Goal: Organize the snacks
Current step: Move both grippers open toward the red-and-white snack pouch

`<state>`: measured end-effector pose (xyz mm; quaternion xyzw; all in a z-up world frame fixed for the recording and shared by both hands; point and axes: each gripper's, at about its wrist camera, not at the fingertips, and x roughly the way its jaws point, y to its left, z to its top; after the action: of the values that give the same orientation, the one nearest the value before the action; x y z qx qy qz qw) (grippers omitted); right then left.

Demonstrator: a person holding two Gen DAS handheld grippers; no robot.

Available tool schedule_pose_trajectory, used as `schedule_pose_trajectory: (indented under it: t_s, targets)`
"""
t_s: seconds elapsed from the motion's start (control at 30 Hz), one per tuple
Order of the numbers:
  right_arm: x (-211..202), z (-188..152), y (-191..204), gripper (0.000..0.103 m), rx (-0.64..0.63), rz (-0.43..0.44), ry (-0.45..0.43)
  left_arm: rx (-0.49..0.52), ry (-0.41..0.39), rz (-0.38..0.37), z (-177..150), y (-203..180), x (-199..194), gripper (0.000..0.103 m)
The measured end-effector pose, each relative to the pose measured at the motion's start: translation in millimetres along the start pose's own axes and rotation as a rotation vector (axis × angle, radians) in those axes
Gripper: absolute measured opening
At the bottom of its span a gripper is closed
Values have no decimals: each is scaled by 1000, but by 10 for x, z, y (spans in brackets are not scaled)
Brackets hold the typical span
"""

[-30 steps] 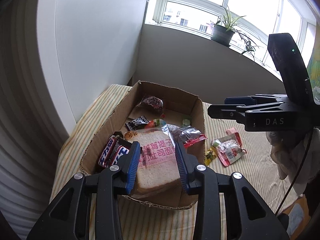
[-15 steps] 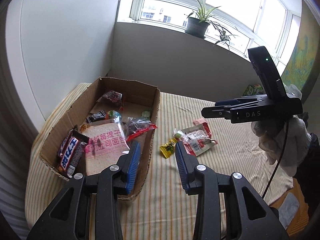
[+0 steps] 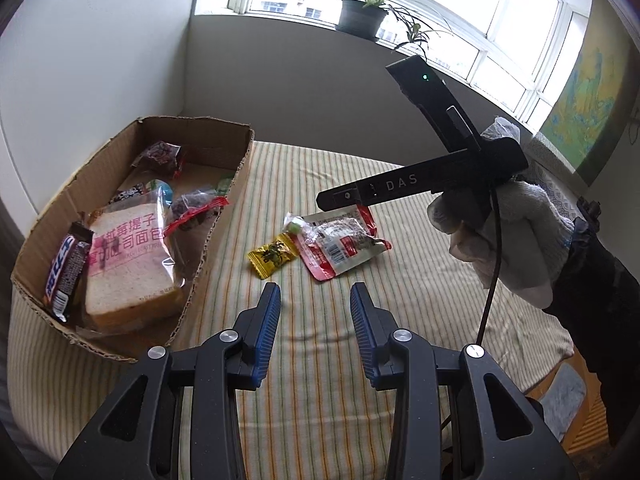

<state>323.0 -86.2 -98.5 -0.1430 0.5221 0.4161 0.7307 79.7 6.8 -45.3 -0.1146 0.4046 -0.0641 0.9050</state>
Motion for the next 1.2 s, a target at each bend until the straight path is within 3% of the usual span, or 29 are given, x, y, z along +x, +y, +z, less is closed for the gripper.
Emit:
schedule_pose_trajectory:
  t_s: [0.27, 0.5, 0.67, 0.83, 0.93, 1.2]
  targets:
    - [339, 119, -33, 58, -22, 45, 37, -6, -20, 30, 42, 87, -87, 35]
    - [244, -103, 106, 58, -87, 95, 86, -24, -22, 38, 14, 216, -126, 35]
    - [204, -303, 276, 59, -149, 46, 134, -41, -21, 32, -5, 270, -140, 35]
    - [205, -494, 576, 76, -253, -40, 154, -42, -22, 35, -8, 291, -150, 35]
    - [286, -566, 746, 79, -306, -113, 161, -40, -30, 38, 3, 291, -172, 35]
    - [256, -656, 660, 79, -227, -158, 155, -8, -1, 47, -10, 231, -65, 35]
